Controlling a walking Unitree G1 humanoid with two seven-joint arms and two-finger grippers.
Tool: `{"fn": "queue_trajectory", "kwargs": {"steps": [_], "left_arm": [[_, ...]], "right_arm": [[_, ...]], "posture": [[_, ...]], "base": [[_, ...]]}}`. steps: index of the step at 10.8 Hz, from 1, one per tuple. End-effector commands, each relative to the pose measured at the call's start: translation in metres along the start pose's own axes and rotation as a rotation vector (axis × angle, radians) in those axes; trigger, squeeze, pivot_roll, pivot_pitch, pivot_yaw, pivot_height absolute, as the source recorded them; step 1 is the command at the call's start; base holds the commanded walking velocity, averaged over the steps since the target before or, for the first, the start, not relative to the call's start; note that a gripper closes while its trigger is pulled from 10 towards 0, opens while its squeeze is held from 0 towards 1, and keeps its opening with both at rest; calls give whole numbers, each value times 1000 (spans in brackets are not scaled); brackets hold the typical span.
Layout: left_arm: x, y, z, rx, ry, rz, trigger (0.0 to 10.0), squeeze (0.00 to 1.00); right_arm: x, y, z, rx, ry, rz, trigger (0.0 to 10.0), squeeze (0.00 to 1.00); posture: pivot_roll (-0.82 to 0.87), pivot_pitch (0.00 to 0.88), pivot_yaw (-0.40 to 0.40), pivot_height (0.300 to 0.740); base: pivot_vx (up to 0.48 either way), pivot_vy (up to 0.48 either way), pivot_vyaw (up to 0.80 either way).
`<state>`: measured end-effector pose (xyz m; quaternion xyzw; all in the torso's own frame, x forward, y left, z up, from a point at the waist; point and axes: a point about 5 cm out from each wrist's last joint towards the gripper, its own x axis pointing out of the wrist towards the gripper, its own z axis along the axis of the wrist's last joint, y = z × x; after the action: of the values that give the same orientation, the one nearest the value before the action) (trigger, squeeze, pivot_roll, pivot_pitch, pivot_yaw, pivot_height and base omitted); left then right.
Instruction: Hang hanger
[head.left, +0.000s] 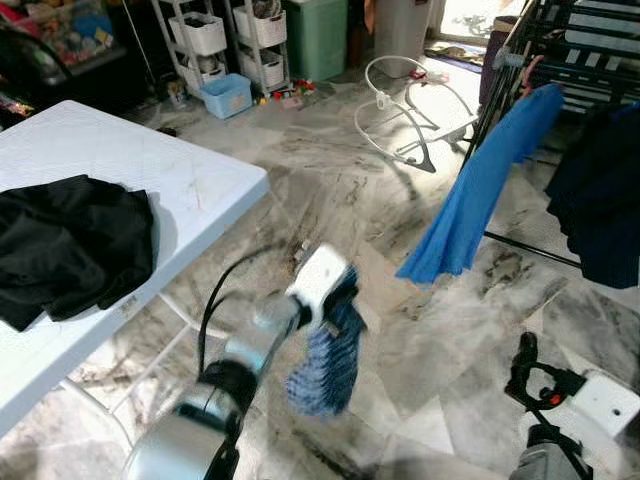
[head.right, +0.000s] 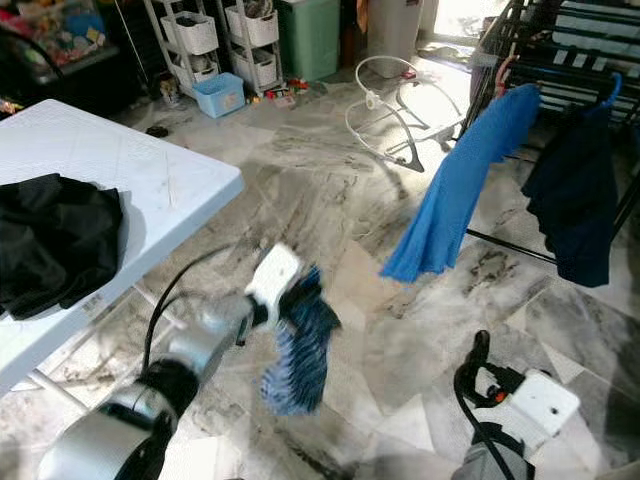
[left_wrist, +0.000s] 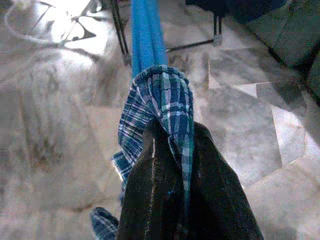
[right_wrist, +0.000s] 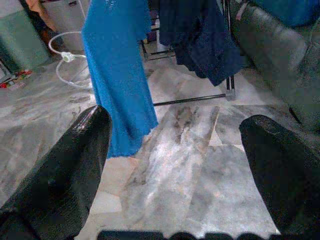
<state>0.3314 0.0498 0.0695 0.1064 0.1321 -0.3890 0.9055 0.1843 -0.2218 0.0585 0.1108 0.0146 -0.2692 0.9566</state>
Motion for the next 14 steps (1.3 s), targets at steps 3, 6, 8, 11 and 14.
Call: {"fn": "queue_trajectory", "kwargs": {"steps": [3,6,8,11,14], "left_arm": [[-2,-1,-5,-68,-49,104,10000,0],[-6,15,-6,-101,-18,185,10000,0],[-3,12,1,-93,-28,157,10000,0],[0,6,0,-85,-17,148,10000,0],[5,1,5,-87,-26,132,10000,0]], "right_arm": [[-11,3,-8,43,50,-16,10000,0],[-7,14,-8,34,64,36,10000,0],[-8,12,-7,28,68,43,10000,0],[-13,8,-10,26,77,26,10000,0],[-10,8,-8,25,71,24,10000,0]], "posture": [[-66,28,5,740],[-55,22,-15,740],[-65,35,-12,740],[-74,41,0,740],[-80,35,7,740]], "base": [[0,0,-267],[0,0,-800],[-150,0,-800],[-318,0,-158],[-358,0,0]]}}
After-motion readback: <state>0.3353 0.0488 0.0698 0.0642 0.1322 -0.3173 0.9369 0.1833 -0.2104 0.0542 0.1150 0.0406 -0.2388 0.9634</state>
